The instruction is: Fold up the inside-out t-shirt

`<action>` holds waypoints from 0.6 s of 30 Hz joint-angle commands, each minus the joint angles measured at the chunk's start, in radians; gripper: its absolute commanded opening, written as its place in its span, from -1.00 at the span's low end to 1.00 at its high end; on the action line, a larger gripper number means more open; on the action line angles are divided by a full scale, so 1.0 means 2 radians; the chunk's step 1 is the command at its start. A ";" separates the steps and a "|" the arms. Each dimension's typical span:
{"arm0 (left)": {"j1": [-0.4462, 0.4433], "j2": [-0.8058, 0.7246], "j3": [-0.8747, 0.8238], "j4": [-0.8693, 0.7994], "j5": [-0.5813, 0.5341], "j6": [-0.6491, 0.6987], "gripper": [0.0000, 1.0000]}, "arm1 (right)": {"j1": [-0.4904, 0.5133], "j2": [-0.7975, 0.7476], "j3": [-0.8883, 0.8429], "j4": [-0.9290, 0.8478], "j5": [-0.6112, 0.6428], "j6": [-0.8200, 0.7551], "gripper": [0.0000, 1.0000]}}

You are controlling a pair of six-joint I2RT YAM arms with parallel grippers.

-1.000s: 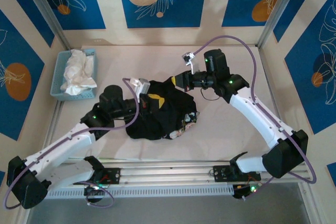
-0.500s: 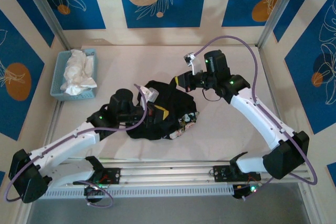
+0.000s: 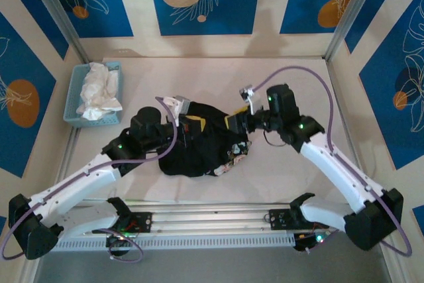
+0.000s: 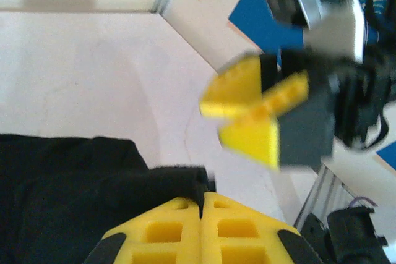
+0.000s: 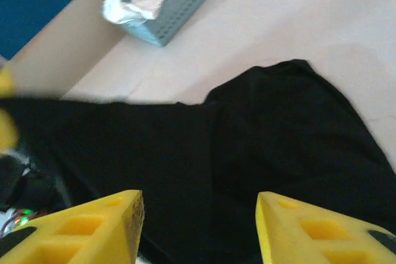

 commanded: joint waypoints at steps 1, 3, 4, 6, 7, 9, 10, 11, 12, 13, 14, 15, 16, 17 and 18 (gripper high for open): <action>-0.002 0.003 0.029 -0.007 -0.029 -0.002 -1.00 | 0.030 -0.014 -0.065 0.117 -0.067 0.003 0.34; -0.003 0.007 0.036 -0.006 -0.024 0.000 -1.00 | 0.055 -0.005 -0.089 0.156 -0.059 -0.004 0.46; -0.002 0.008 0.040 -0.007 -0.023 0.001 -1.00 | 0.065 0.002 -0.101 0.179 -0.054 -0.005 0.48; -0.002 0.011 0.048 -0.013 -0.020 0.004 -1.00 | 0.080 0.017 -0.111 0.208 -0.041 -0.010 0.48; -0.002 0.012 0.052 -0.016 -0.018 0.005 -1.00 | 0.087 0.027 -0.111 0.215 -0.028 -0.012 0.47; -0.002 0.013 0.057 -0.020 -0.011 0.010 -1.00 | 0.092 0.043 -0.101 0.208 0.006 -0.016 0.26; -0.002 0.013 0.058 -0.023 -0.009 0.014 -1.00 | 0.092 0.050 -0.093 0.197 0.029 -0.017 0.06; -0.002 0.012 0.057 -0.026 -0.008 0.018 -1.00 | 0.090 0.053 -0.087 0.185 0.056 -0.015 -0.15; -0.002 0.010 0.055 -0.026 -0.005 0.022 -1.00 | 0.086 0.053 -0.085 0.177 0.069 -0.013 -0.33; -0.002 0.009 0.049 -0.024 0.000 0.027 -1.00 | 0.079 0.050 -0.086 0.174 0.073 -0.010 -0.50; -0.002 0.007 0.039 -0.016 0.009 0.030 -1.00 | 0.069 0.046 -0.089 0.175 0.067 -0.004 -0.62; -0.002 0.006 0.030 -0.007 0.019 0.034 -1.00 | 0.061 0.040 -0.094 0.175 0.063 0.001 -0.75; -0.002 0.006 0.018 0.001 0.028 0.037 -1.00 | 0.054 0.036 -0.096 0.173 0.062 0.006 -0.86; -0.002 0.005 0.005 0.006 0.031 0.040 -1.00 | 0.047 0.030 -0.097 0.165 0.066 0.011 -0.96; -0.003 0.004 -0.005 0.009 0.033 0.043 -1.00 | 0.040 0.028 -0.096 0.151 0.070 0.016 -1.00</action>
